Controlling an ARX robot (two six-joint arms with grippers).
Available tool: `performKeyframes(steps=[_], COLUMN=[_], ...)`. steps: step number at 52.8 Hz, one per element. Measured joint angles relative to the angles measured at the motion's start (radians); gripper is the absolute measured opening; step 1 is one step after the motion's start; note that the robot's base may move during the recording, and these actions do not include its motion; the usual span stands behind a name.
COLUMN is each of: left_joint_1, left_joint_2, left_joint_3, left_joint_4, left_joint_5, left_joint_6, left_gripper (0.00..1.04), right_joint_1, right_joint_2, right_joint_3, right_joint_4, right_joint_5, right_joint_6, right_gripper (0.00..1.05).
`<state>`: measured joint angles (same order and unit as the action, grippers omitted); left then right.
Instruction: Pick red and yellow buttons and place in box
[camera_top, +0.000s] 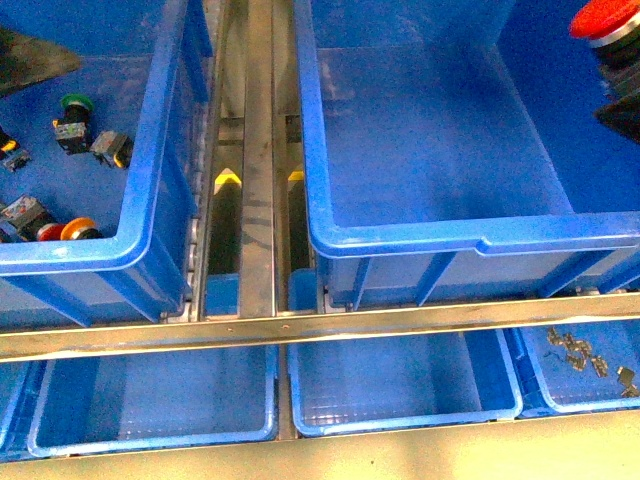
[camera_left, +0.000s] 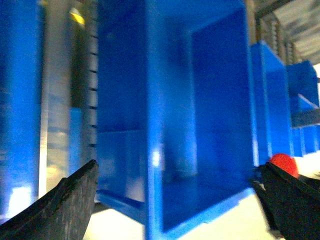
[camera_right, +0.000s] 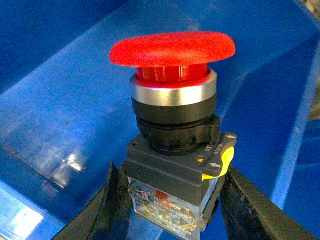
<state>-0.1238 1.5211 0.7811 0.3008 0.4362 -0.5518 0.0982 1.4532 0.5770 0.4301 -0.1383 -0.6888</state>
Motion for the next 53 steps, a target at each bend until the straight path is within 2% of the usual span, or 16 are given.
performKeyframes(steps=[4, 11, 12, 13, 15, 18, 21, 29, 39, 44, 53], left_joint_1=[0.037, 0.027, 0.019, 0.002, -0.035, -0.064, -0.069, -0.057, -0.029, -0.021, -0.015], left_joint_2=[-0.073, -0.169, -0.173, -0.171, -0.161, -0.171, -0.22, -0.359, -0.473, -0.495, -0.626], left_joint_3=[-0.087, -0.196, -0.216, -0.249, -0.341, -0.455, -0.504, -0.561, -0.642, -0.693, -0.743], left_joint_4=[0.0, -0.003, 0.015, 0.089, 0.329, 0.578, 0.673, 0.643, 0.603, 0.64, 0.534], left_joint_5=[-0.028, -0.049, -0.079, -0.156, -0.358, -0.548, -0.621, -0.618, -0.589, -0.58, -0.568], left_joint_6=[0.109, 0.205, 0.226, 0.258, 0.347, 0.437, 0.482, 0.527, 0.535, 0.537, 0.54], left_gripper=[0.97, 0.97, 0.96, 0.93, 0.84, 0.72, 0.61, 0.32, 0.04, 0.03, 0.03], right_joint_1=[-0.053, -0.088, -0.092, -0.096, -0.104, -0.116, -0.126, -0.131, -0.129, -0.131, -0.131], right_joint_2=[-0.03, -0.074, -0.081, -0.089, -0.101, -0.119, -0.124, -0.133, -0.142, -0.144, -0.153], right_joint_3=[-0.007, -0.029, -0.032, -0.036, -0.044, -0.051, -0.053, -0.057, -0.062, -0.071, -0.089], right_joint_4=[0.002, 0.009, 0.01, 0.01, 0.014, 0.014, 0.016, 0.024, 0.037, 0.043, 0.049], right_joint_5=[-0.013, -0.039, -0.042, -0.044, -0.046, -0.044, -0.038, -0.032, -0.026, -0.013, -0.012], right_joint_6=[0.023, 0.059, 0.065, 0.072, 0.082, 0.105, 0.127, 0.17, 0.201, 0.219, 0.231], right_gripper=[0.41, 0.41, 0.41, 0.41, 0.41, 0.41, 0.41, 0.41, 0.41, 0.41, 0.41])
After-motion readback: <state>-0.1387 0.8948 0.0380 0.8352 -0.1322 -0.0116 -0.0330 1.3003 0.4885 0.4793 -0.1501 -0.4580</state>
